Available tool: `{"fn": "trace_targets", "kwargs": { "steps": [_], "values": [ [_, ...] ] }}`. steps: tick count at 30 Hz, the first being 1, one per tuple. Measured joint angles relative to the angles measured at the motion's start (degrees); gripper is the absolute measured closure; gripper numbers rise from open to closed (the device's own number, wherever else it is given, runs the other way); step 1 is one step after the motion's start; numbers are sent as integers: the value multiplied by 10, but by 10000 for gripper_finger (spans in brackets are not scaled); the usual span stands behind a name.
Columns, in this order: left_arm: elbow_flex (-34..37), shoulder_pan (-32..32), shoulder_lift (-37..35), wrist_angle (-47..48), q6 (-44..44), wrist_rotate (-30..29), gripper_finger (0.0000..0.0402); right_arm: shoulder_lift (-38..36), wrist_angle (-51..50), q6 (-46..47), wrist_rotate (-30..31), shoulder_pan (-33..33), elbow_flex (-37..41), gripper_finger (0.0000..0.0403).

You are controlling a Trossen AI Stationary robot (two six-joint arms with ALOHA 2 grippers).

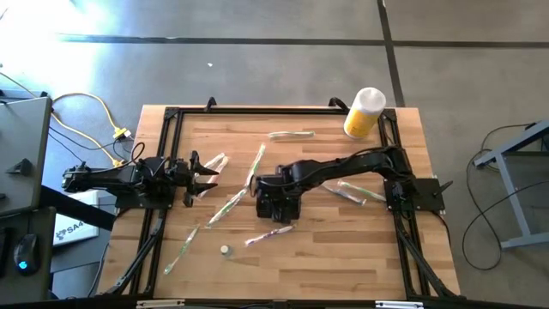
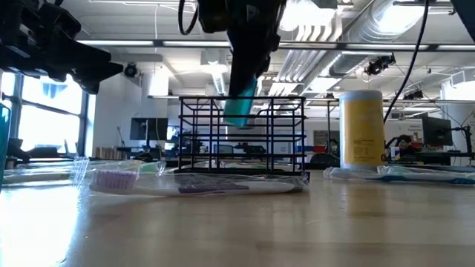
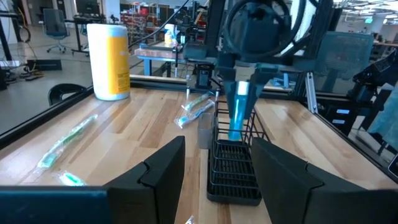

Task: Pick & Place toothbrushing station
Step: Put the right blue mouthwash into the black wire organizer

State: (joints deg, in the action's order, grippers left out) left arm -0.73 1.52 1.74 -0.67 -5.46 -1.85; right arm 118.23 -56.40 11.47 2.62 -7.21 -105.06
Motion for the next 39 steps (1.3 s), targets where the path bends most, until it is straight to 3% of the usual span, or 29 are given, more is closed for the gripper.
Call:
{"fn": "trace_targets", "kwargs": {
  "steps": [19, 39],
  "values": [
    [0, 0, 0, 2, -9, 12, 220, 49, 5, -87, -23, 1, 0, 324],
    [0, 0, 0, 2, -9, 13, 220, 49, -25, -65, -16, 15, 18, 324]
  ]
}}
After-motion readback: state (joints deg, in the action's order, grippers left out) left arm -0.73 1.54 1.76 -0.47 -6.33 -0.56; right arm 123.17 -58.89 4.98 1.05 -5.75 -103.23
